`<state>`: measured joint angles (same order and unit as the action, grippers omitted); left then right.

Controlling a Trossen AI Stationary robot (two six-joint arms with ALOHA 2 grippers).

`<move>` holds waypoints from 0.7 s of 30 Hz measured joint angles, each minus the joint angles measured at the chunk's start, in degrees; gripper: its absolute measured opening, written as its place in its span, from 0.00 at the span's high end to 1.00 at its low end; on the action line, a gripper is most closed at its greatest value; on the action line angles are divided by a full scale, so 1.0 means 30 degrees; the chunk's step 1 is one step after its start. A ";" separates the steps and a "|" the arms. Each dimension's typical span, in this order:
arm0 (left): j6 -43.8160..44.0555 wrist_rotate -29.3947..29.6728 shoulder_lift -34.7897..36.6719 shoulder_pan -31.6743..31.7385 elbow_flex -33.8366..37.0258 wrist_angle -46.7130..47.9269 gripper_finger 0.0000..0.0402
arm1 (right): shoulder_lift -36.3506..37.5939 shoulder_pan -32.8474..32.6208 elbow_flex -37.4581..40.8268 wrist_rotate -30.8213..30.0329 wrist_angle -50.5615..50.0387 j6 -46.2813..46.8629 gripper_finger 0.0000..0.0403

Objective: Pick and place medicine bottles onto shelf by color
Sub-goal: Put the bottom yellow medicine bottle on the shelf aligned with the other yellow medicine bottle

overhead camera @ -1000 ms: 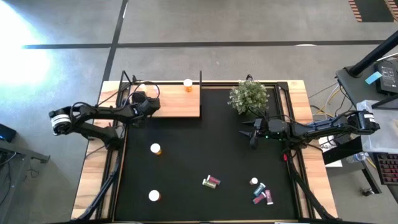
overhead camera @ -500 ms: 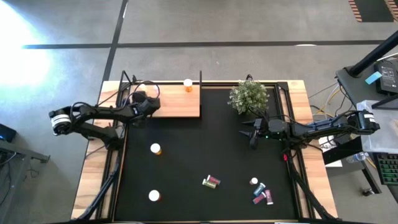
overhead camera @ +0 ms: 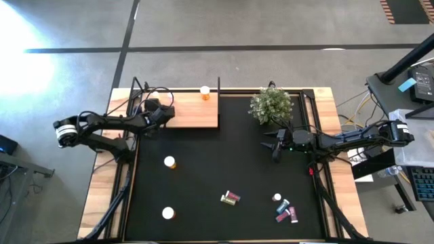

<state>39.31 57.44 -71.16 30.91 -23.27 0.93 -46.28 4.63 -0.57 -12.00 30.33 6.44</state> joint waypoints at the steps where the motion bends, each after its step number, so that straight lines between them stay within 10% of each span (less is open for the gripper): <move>1: -0.0241 -0.0122 0.0000 0.0025 0.0000 0.0000 0.73 | 0.0000 0.0004 0.0003 -0.0001 0.0000 0.0000 0.44; 21: -0.0350 -0.0676 -0.1934 0.0707 0.0000 -0.1293 0.73 | 0.0003 0.0004 0.0003 -0.0002 0.0000 0.0000 0.44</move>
<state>38.26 55.41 -76.96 33.03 -23.27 -2.95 -46.27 4.64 -0.56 -12.01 30.33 6.44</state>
